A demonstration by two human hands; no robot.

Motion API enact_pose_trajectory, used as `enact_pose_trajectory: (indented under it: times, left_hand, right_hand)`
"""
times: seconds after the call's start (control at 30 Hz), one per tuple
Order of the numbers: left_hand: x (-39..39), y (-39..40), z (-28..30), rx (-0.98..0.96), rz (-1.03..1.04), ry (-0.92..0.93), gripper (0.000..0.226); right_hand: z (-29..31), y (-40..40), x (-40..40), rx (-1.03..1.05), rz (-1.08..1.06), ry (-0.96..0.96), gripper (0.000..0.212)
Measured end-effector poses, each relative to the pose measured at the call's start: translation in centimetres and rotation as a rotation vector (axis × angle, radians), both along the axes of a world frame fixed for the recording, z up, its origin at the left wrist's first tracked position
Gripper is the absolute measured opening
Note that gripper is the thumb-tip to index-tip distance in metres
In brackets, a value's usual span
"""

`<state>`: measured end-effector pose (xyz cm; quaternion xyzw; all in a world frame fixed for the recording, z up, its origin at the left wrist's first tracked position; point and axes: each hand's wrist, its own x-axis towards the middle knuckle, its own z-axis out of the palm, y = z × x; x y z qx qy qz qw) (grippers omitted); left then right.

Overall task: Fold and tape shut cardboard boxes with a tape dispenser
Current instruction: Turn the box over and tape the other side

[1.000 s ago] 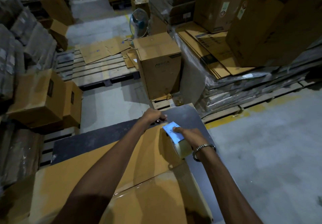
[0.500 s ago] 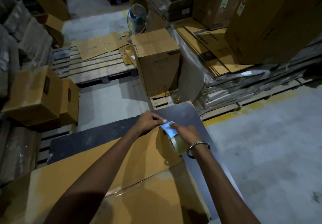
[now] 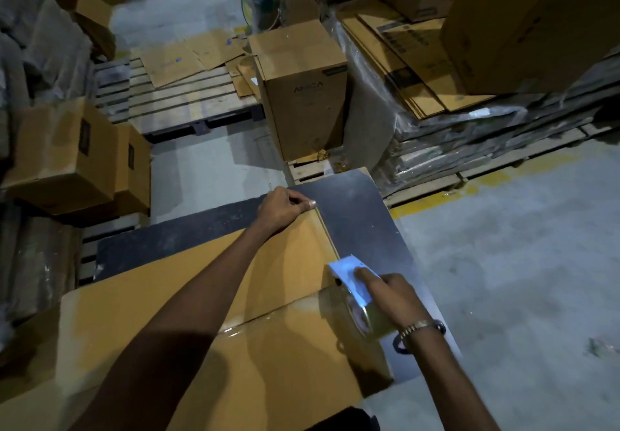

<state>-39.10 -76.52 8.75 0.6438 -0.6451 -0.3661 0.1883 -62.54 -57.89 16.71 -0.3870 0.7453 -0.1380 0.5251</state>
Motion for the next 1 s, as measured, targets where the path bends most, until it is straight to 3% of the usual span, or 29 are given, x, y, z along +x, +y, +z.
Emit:
enact_pose_trajectory:
  times: [0.17, 0.27, 0.43, 0.6, 0.8, 1.0]
  left_hand:
    - [-1.9, 2.6, 0.4, -0.201, -0.09, -0.232, 0.032]
    - [-2.9, 5.7, -0.3, -0.367, -0.238, -0.233, 0.052]
    - [-2.7, 7.6, -2.3, -0.326, -0.5, -0.523, 0.074]
    - [-2.4, 7.4, -2.2, -0.283, -0.532, -0.528, 0.067]
    - [-2.4, 6.6, -1.0, -0.213, -0.578, -0.522, 0.071]
    - [-4.4, 9.6, 0.4, -0.139, -0.64, -0.566, 0.068]
  right_hand:
    - [0.0, -1.5, 1.5, -0.044, 0.066, 0.088, 0.048]
    - [0.0, -1.0, 1.7, -0.058, 0.062, 0.144, 0.05]
    - [0.1, 0.2, 1.1, -0.053, 0.028, 0.123, 0.051]
    - [1.0, 3.0, 1.2, -0.087, -0.027, 0.118, 0.054]
    - [0.4, 11.7, -1.8, 0.058, -0.103, 0.161, 0.055]
    - [0.0, 10.0, -0.4, -0.01, -0.115, 0.222, 0.052]
